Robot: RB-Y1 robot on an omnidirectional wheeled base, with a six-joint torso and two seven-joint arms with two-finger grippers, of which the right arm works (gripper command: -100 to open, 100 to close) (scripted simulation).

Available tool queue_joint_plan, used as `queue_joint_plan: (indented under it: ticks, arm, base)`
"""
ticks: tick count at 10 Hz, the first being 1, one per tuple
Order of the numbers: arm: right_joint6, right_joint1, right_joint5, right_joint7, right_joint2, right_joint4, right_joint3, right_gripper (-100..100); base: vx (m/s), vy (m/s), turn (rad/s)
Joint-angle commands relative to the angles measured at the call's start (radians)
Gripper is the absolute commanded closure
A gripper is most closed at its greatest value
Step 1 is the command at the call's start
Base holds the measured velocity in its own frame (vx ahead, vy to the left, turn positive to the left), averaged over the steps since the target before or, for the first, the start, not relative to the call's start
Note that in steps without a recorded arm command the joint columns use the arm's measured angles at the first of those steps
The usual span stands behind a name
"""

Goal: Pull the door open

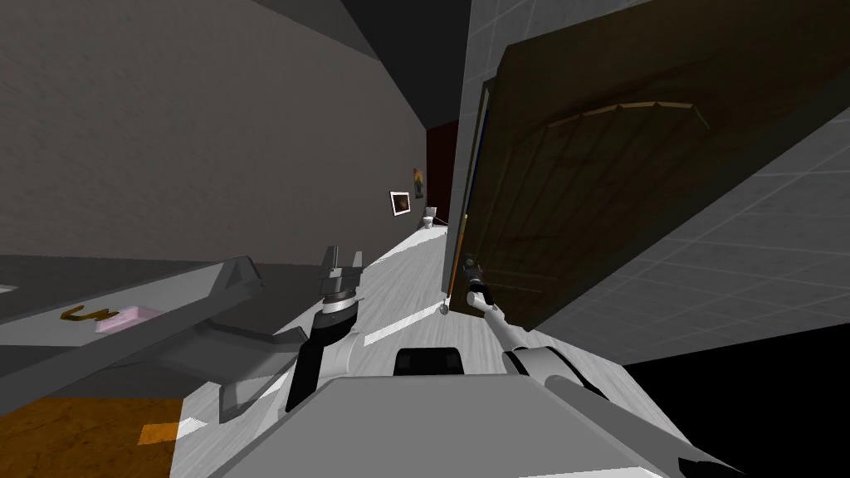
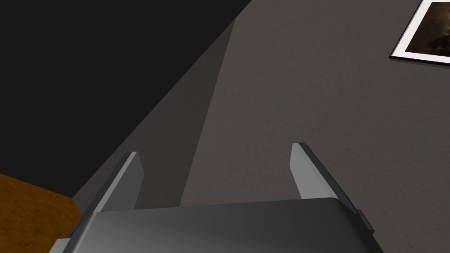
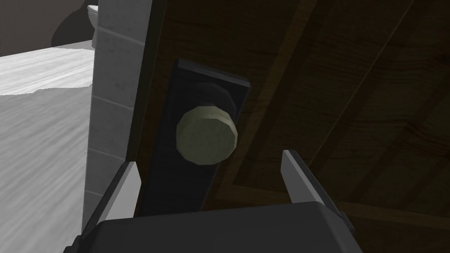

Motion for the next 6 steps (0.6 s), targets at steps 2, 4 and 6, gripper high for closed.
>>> queue_joint_plan:
  ticks: [2, 4, 6]
  arm:
    - [0.001, -0.007, -0.043, -0.062, 0.026, -0.008, 0.005, -100]
    - [0.003, -0.008, -0.073, -0.101, 0.044, -0.021, 0.008, -100]
    - [0.006, -0.009, -0.097, -0.134, 0.059, -0.031, 0.010, -100]
  base:
    - [-0.097, -0.035, 0.023]
    - [-0.096, -0.034, 0.021]
    - [-0.083, -0.036, 0.019]
